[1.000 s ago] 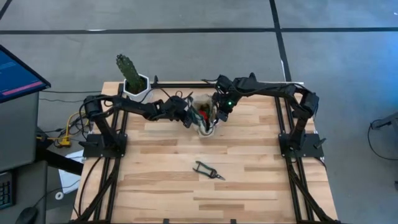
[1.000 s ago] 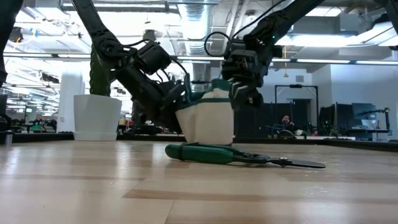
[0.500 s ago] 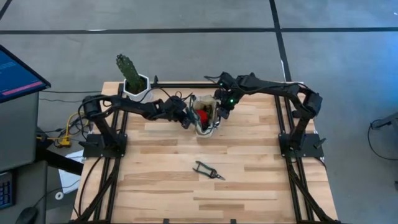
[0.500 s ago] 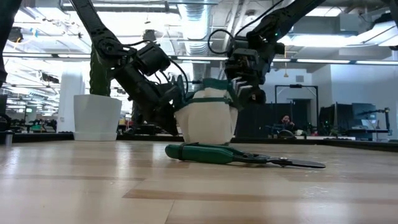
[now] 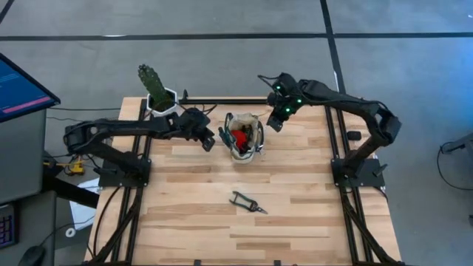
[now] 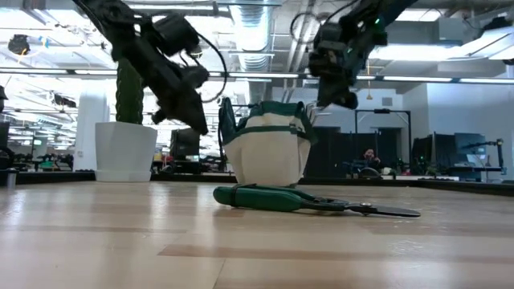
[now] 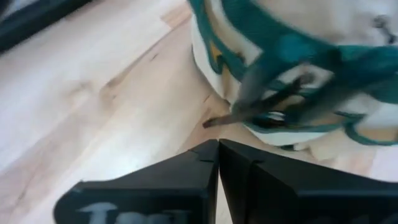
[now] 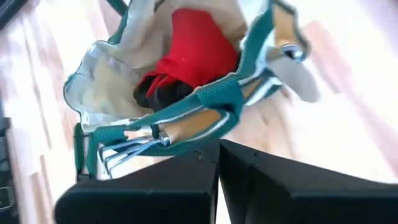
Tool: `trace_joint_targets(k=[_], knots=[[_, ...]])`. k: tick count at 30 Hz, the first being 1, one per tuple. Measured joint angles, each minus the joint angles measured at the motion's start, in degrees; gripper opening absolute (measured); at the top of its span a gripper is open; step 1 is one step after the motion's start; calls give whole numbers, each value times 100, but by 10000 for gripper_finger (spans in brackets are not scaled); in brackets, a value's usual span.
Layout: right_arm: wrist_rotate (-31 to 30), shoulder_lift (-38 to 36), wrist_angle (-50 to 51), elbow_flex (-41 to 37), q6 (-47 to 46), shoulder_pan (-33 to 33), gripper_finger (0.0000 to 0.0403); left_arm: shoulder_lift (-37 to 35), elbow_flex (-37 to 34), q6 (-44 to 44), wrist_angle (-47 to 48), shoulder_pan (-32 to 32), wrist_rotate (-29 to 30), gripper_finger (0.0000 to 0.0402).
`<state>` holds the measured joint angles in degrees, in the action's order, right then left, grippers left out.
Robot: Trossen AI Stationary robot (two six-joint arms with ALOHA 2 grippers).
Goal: Pick & Place Garden tools in Gardening bag
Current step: Put the garden pruner into the side pocket of the gardening bag
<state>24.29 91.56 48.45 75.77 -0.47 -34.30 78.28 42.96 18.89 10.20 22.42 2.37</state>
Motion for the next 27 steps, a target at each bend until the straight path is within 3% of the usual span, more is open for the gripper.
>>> trace_joint_targets(k=[8, 16, 27], knots=[[-422, -1112, 126, 0, -422, 294, 0, -1234, 0, -354, 331, -442, 48, 1], [-1617, -2002, 93, 2, -1418, 1379, 0, -2428, 0, -351, 309, -1241, 86, 1], [-2893, -1674, -188, 2, -3004, 3373, 0, -2758, 2, -159, 319, -2483, 733, 1]])
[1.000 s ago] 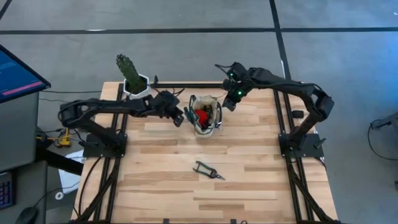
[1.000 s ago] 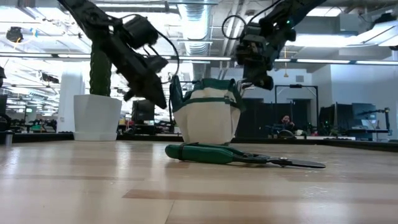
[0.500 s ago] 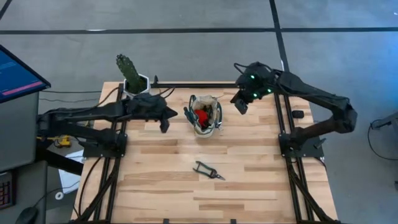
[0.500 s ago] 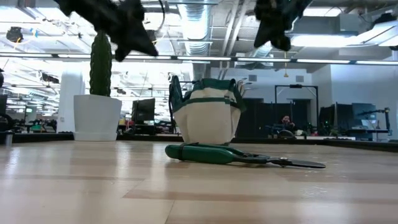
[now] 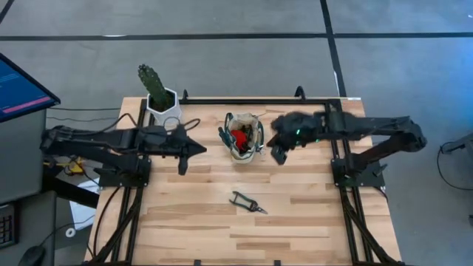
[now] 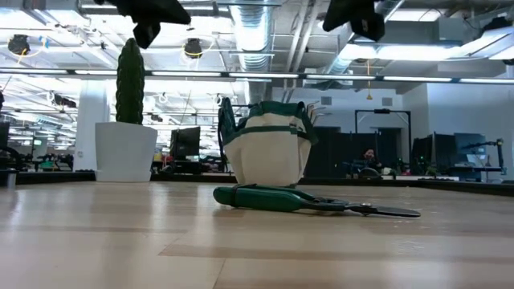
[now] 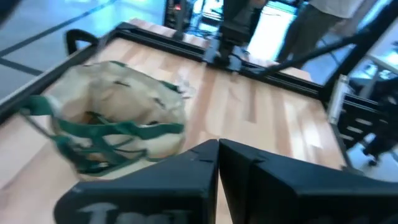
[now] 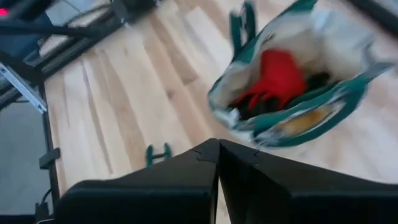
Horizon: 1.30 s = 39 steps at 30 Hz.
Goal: Pick & Place Garden tools in Gardening bag
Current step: Put the garden pruner into the side pocket of the gardening bag
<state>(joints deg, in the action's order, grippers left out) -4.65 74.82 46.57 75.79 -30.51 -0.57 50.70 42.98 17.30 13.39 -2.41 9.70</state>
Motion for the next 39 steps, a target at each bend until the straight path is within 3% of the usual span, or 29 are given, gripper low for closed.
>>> trace_joint_targets(k=[8, 15, 26, 39], knots=[[-342, 873, -275, -2, -990, 1215, 0, 2, 0, 104, 109, -731, 312, 1], [-360, 1548, -609, -11, -1319, 1718, 0, 2, 0, 133, 119, -1125, 425, 1], [-916, 2084, -2063, 24, -1507, 1979, 0, 4, 0, 464, 109, -1548, 792, 1], [-1038, 2768, -2449, 0, -1610, 1994, 0, 3, 0, 215, 127, -1602, 822, 1]])
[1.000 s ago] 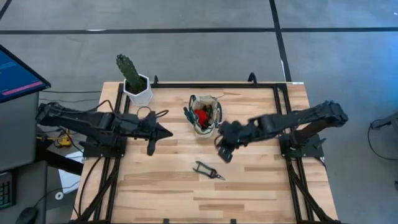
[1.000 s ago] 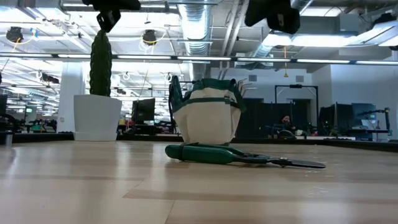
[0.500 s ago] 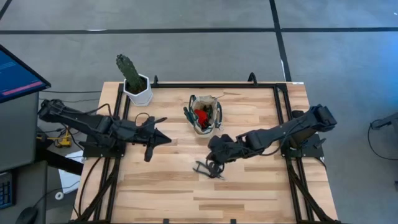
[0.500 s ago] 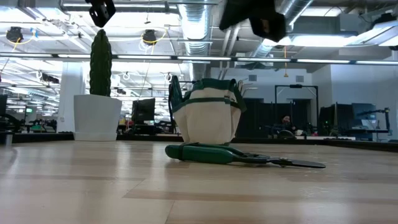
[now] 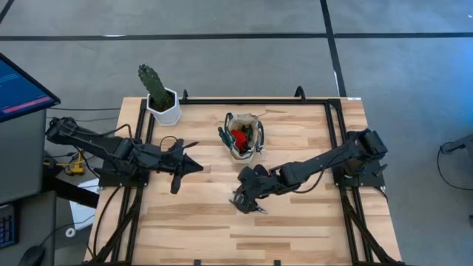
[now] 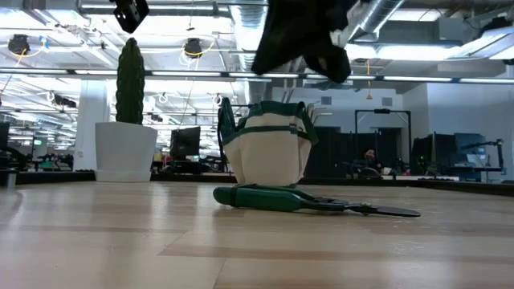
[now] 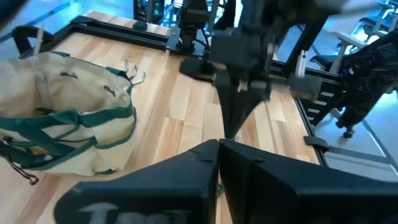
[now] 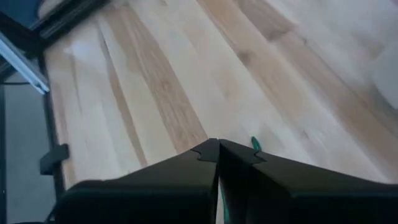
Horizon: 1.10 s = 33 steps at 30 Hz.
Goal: Pick & Place Garden tools in Gardening bag
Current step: Put the garden pruner into the side pocket of the gardening bag
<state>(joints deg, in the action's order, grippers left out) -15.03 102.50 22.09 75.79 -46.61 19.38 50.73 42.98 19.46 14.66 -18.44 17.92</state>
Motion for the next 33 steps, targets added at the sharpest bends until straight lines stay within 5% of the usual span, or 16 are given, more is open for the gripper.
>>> trace_joint_targets(k=[11, 16, 26, 33], knots=[[1051, 485, 124, -4, -334, -168, 0, 0, 0, 3, -4, 2, 102, 1], [1064, 483, 199, -4, -316, -288, 3, -1, 0, 5, -7, 2, 100, 2], [1076, 693, 374, 18, -298, -490, 83, 1, 0, 7, -7, 2, 98, 2], [1241, 940, 330, 0, -297, -476, 94, -1, 0, 7, -12, 2, 98, 2]])
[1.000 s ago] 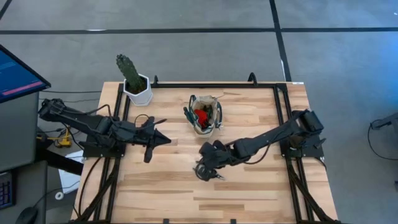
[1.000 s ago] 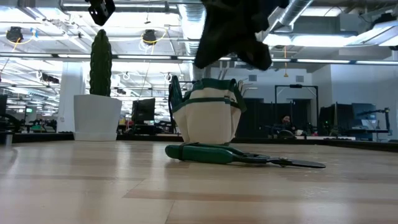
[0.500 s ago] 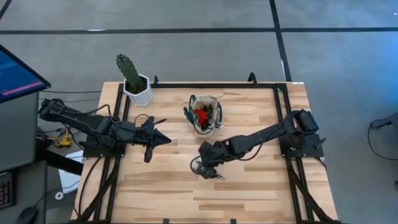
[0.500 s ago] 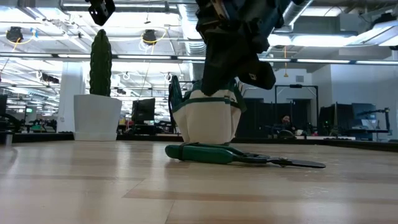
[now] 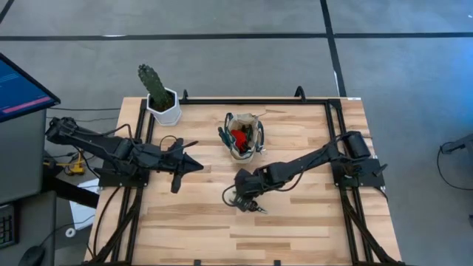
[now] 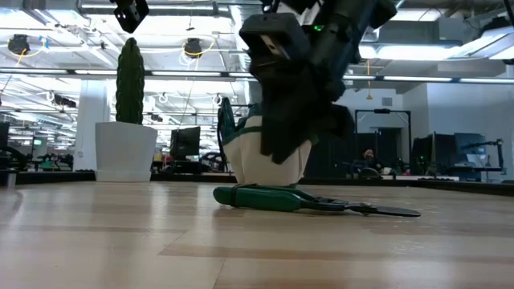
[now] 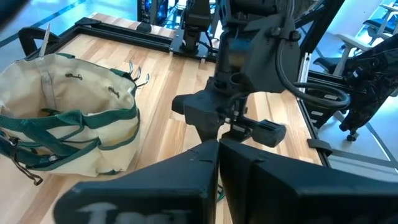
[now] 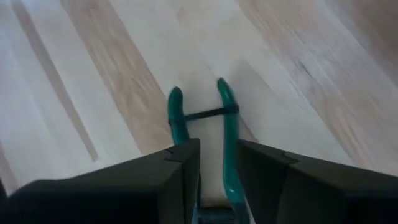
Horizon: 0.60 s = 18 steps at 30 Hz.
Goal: Pick & Place Garden tools in Gardening bag
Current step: Put the garden pruner into the side pocket of the gardening bag
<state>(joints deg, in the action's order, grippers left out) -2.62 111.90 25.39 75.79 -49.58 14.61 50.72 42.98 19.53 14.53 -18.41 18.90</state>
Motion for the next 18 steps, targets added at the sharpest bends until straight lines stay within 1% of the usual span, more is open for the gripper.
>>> trace_joint_targets(k=[10, 12, 14, 17, 18], knots=[[-26, 4, -17, -2, 60, -11, 92, 2, -2, 0, -53, 0, -15, 2], [-33, 115, -84, -2, 59, -13, 92, 2, -2, 0, -58, 0, -13, 2], [-32, 174, 67, -34, 61, -15, 92, 2, -2, 0, -60, 0, -13, 2], [-19, 316, -111, 7, 61, -12, 92, 2, -2, 0, -71, 0, -13, 2], [-19, 355, -6, -11, 59, -9, 92, 1, -2, 0, -78, 0, -13, 2]])
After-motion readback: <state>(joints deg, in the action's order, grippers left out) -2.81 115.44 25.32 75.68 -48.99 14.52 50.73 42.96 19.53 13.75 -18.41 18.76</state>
